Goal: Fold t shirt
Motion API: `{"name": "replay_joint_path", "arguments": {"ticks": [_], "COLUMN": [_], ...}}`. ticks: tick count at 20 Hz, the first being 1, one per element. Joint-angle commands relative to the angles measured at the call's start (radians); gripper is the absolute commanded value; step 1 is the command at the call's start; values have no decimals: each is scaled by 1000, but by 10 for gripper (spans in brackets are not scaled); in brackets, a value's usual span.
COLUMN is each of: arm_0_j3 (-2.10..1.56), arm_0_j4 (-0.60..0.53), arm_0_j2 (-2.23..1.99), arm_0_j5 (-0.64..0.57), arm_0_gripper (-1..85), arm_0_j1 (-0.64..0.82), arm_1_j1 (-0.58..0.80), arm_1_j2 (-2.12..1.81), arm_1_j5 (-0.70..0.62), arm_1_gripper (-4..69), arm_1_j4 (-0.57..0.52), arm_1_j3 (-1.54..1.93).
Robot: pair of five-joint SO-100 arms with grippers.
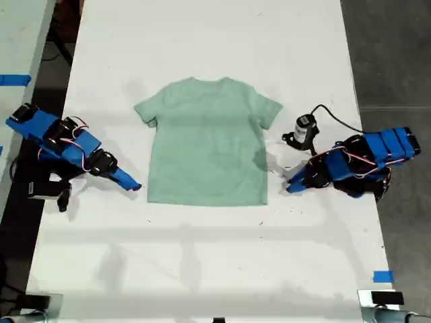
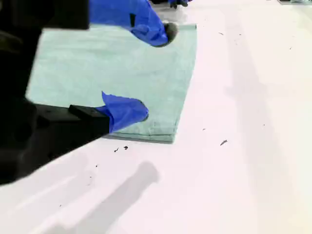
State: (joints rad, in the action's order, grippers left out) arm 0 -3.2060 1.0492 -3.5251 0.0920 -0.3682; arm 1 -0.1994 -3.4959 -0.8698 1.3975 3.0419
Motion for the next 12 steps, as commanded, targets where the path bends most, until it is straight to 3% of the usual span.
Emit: {"name": "replay_joint_path", "arguments": {"ticks": [1, 5, 6, 7, 9, 12], "arm_0_j3": [-14, -14, -14, -14, -14, -14], "arm_0_j4": [-15, -15, -14, -14, -14, -14], "arm_0_j2": [-8, -8, -8, -8, -8, -8], "arm_0_j5": [-3, -3, 0, -3, 3, 9], "arm_0_gripper": [211, 228, 244, 288, 290, 281], "arm_0_j1": [44, 138, 141, 138, 121, 112], "arm_1_j1": [-5, 0, 2, 8, 21, 15], "arm_1_j2": [-5, -5, -5, -5, -5, -5], "arm_1_j5": [-15, -6, 51, 141, 367, 854], "arm_1_gripper": [85, 84, 84, 84, 84, 93], "arm_1_j4": [-28, -28, -28, -28, -28, -28], "arm_1_j3": [55, 55, 55, 55, 55, 55]}}
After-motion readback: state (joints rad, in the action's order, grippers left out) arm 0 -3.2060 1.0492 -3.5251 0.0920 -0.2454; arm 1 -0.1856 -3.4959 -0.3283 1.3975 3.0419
